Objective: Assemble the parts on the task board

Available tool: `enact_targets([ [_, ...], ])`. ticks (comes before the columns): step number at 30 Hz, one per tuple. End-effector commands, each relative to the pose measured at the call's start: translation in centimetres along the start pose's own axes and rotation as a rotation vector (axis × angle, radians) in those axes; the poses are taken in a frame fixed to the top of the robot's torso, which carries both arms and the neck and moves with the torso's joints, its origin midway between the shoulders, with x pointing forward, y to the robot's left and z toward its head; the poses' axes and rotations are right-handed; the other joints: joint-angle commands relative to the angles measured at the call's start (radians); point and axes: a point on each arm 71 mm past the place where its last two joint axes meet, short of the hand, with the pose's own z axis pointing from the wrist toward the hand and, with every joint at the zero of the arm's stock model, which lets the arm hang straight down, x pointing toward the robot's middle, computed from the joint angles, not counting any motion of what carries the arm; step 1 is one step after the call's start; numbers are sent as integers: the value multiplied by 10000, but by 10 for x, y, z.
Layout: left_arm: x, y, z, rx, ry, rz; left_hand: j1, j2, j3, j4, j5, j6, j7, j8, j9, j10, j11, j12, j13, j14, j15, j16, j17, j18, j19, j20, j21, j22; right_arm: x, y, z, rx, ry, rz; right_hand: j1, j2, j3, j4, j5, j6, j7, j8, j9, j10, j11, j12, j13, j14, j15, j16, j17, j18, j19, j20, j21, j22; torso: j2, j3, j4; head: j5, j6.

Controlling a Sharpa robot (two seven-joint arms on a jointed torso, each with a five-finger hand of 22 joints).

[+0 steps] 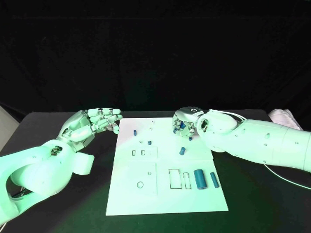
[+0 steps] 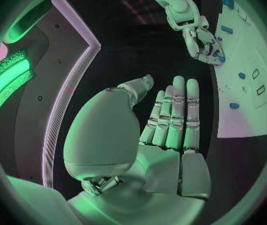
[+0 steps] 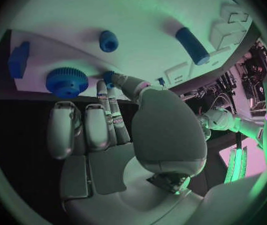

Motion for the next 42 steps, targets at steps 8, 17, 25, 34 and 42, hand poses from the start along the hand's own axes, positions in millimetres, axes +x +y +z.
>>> enact_targets([
  [8, 2, -1, 1, 66, 223, -50, -58, 21, -5, -70, 31, -66, 40, -39, 16, -89, -10, -22, 13, -89, 22, 56, 31, 108, -75, 29, 74, 22, -13, 6, -1, 222, -1329, 133, 55, 227, 108, -26, 208, 78, 5, 131, 188, 177, -13, 32, 65, 230, -84, 87, 7, -217, 104, -42, 125, 140, 7, -10, 6, 8, 49],
  [17, 3, -1, 1, 74, 259, -68, -48, 27, 2, -81, 31, -68, 39, -41, 18, -94, -11, -20, 14, -97, 21, 65, 38, 110, -81, 30, 83, 27, -25, 18, 8, 220, -2041, 200, 23, 207, 96, -16, 218, 67, 12, 141, 212, 172, -6, 18, 64, 223, -81, 79, -21, -218, 101, -43, 128, 147, 37, -8, 34, 25, 79],
  [25, 4, -1, 2, 72, 290, -82, -43, 30, 5, -86, 31, -68, 39, -42, 19, -96, -11, -18, 14, -100, 21, 71, 43, 111, -84, 31, 89, 30, -28, 29, 20, 185, -2283, 194, 11, 194, 91, -15, 214, 59, 14, 143, 222, 167, -4, 11, 63, 224, -79, 87, -11, -219, 102, -42, 131, 153, 52, -15, 47, 38, 50],
  [34, 6, -1, 3, 81, 344, -102, -43, 30, 5, -86, 31, -68, 39, -42, 19, -96, -11, -18, 14, -100, 21, 71, 43, 111, -84, 31, 89, 30, -27, 42, 34, 91, -2249, 178, -14, 167, 80, -12, 192, 40, 20, 146, 241, 158, 2, -1, 61, 222, -75, 91, -14, -216, 93, -41, 123, 143, 90, -26, 108, 62, -30],
  [42, 7, -2, 4, 97, 373, -105, -43, 30, 5, -86, 31, -68, 39, -42, 19, -96, -11, -18, 14, -100, 21, 71, 43, 111, -84, 31, 89, 30, -27, 49, 41, 47, -2275, 172, -24, 158, 77, -12, 175, 29, 22, 148, 251, 154, 3, -5, 60, 221, -73, 92, -19, -215, 88, -40, 119, 137, 110, -44, 135, 30, -34],
])
